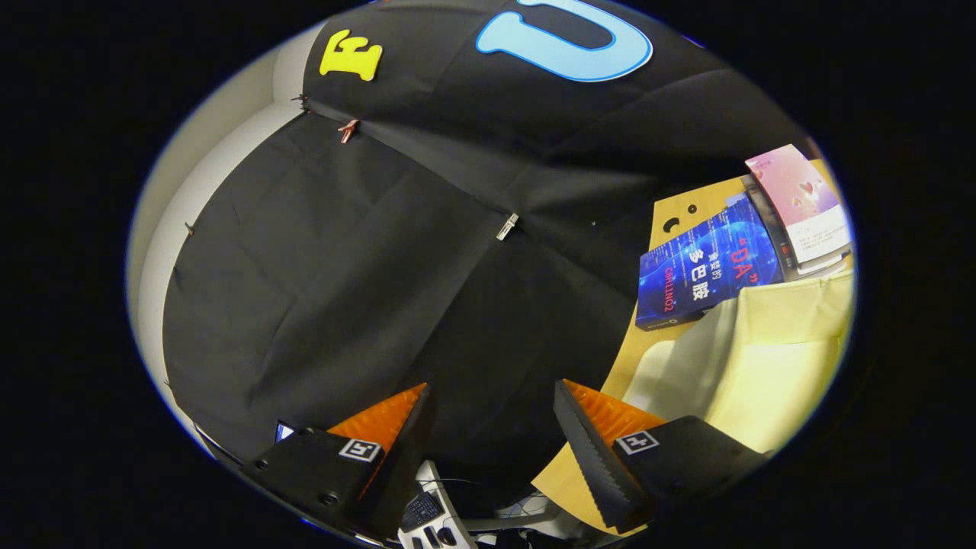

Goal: Open the storage box then place both shoes into the box .Put the left shoe in first, then the right shoe, with the right side of both shoes facing outward in a uniform manner.

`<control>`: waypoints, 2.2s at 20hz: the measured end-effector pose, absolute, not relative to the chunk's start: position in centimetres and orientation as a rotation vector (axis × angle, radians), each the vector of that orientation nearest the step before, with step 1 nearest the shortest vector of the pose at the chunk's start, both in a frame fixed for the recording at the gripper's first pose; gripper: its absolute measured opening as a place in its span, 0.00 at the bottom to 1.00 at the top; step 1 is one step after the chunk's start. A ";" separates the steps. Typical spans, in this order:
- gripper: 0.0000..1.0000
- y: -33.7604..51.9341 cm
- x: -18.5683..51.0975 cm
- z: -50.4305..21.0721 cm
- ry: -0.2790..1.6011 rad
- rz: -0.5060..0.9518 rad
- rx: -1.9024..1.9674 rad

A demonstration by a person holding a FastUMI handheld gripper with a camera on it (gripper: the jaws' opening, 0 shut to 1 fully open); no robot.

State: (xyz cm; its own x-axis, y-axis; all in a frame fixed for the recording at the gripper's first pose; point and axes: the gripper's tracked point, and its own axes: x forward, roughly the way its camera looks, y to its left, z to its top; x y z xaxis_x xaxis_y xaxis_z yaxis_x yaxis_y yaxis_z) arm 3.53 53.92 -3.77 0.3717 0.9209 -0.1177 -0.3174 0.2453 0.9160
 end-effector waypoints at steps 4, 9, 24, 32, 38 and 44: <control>0.96 48.6 2.6 -4.4 0.689 0.939 0.831; 0.96 38.7 2.5 -5.8 0.607 0.817 0.753; 0.98 9.5 -5.9 -26.8 0.808 0.351 0.212; 0.93 7.0 -7.9 -37.9 1.017 0.291 0.107; 0.79 8.4 -5.9 -41.5 1.059 0.264 0.099; 0.26 7.1 -5.1 -42.0 1.070 0.151 0.124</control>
